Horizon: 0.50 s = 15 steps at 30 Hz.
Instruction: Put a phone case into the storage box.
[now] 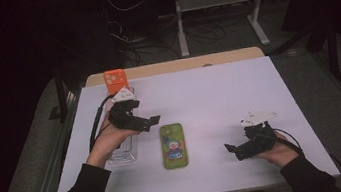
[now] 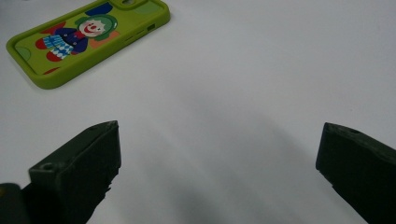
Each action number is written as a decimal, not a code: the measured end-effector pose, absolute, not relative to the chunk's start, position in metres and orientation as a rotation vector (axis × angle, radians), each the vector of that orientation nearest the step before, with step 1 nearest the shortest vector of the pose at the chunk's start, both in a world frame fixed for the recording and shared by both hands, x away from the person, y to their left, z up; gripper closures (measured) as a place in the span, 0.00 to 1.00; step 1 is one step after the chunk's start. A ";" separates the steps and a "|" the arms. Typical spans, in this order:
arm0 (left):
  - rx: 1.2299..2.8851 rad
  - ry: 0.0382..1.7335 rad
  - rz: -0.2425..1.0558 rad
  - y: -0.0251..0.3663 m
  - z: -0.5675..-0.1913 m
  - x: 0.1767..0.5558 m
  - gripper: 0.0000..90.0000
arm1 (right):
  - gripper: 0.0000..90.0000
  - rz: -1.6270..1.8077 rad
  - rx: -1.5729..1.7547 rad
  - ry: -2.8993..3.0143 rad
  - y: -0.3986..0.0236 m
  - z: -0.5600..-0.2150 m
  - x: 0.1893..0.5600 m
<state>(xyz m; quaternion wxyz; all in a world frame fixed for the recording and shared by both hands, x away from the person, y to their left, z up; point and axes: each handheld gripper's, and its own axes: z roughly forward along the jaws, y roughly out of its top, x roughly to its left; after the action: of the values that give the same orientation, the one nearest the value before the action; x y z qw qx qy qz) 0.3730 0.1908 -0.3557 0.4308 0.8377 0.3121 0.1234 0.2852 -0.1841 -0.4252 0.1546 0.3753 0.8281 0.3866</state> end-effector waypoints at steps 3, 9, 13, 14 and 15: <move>2.090 0.774 0.310 0.189 -0.359 0.369 0.00 | 0.00 1.116 1.075 2.391 -0.183 -0.425 0.287; 2.090 0.785 0.325 0.196 -0.362 0.365 0.00 | 0.00 1.128 1.066 2.400 -0.180 -0.418 0.289; 2.079 0.800 0.319 0.199 -0.363 0.367 0.00 | 0.07 1.159 1.079 2.416 -0.174 -0.413 0.292; 2.077 0.801 0.317 0.199 -0.363 0.367 0.00 | 0.10 1.176 1.087 2.423 -0.173 -0.411 0.294; 2.078 0.797 0.323 0.199 -0.363 0.368 0.00 | 0.13 1.207 1.089 2.433 -0.171 -0.410 0.295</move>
<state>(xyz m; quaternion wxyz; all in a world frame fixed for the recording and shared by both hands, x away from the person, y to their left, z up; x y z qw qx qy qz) 0.3676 0.1991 -0.3628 0.4318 0.8334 0.3196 0.1297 0.2953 -0.1708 -0.4100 0.1073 0.3700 0.8267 0.4102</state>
